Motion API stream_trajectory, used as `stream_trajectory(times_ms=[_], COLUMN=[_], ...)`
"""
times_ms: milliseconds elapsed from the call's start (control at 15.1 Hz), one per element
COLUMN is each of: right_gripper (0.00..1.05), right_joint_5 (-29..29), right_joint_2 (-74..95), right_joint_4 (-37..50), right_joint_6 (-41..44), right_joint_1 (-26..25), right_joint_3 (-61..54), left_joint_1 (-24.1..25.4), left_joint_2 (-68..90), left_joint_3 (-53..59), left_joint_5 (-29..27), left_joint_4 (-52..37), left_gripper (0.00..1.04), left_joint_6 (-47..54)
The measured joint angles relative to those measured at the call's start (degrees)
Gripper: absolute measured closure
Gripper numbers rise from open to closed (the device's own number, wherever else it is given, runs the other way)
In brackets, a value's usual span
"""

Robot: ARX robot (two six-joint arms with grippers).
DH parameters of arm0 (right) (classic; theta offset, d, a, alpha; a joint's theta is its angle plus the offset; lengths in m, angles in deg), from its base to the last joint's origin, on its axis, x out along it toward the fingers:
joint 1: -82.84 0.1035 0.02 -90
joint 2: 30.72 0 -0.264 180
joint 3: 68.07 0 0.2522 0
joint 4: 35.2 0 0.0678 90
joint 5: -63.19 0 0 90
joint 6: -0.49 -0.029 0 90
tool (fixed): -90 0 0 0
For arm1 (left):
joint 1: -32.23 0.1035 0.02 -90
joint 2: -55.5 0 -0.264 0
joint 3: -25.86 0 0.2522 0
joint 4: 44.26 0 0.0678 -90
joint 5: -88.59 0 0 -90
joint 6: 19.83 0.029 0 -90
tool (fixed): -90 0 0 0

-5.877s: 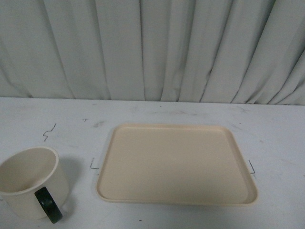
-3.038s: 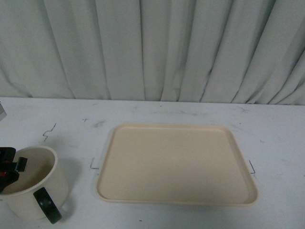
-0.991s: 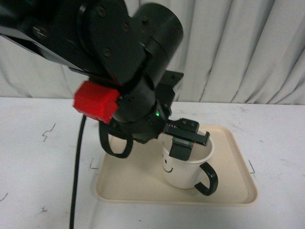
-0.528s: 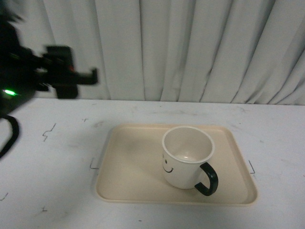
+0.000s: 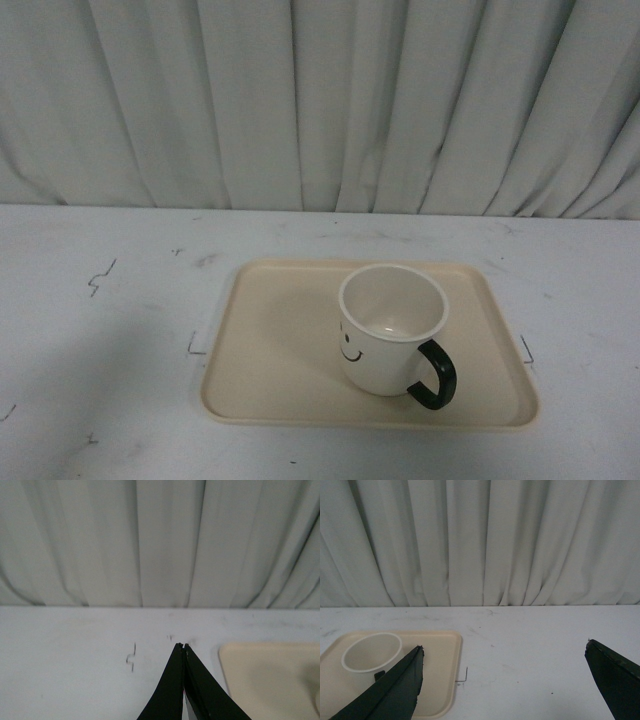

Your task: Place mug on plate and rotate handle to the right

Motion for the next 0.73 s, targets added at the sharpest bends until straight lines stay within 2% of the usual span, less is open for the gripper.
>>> stream_trajectory(times_ms=[330,396,726], right_gripper=[0.06,0.06,0.06], right_joint_5=[0.0,0.0,0.0], right_joint_2=[0.0,0.0,0.0], right_joint_4=[0.0,0.0,0.0], right_joint_6=[0.0,0.0,0.0], right_joint_1=[0.0,0.0,0.0], right_joint_3=[0.0,0.0,0.0], left_joint_1=[4.0,8.1,8.3], left_joint_2=[-16.3,-20.4,-35.6], left_joint_3=[4.5,5.2,6.3], left_joint_5=[4.5,8.0,8.5], left_joint_4=[11.0,13.9,27.0], left_gripper=[1.03,1.03,1.03], left_joint_6=[0.0,0.0,0.0])
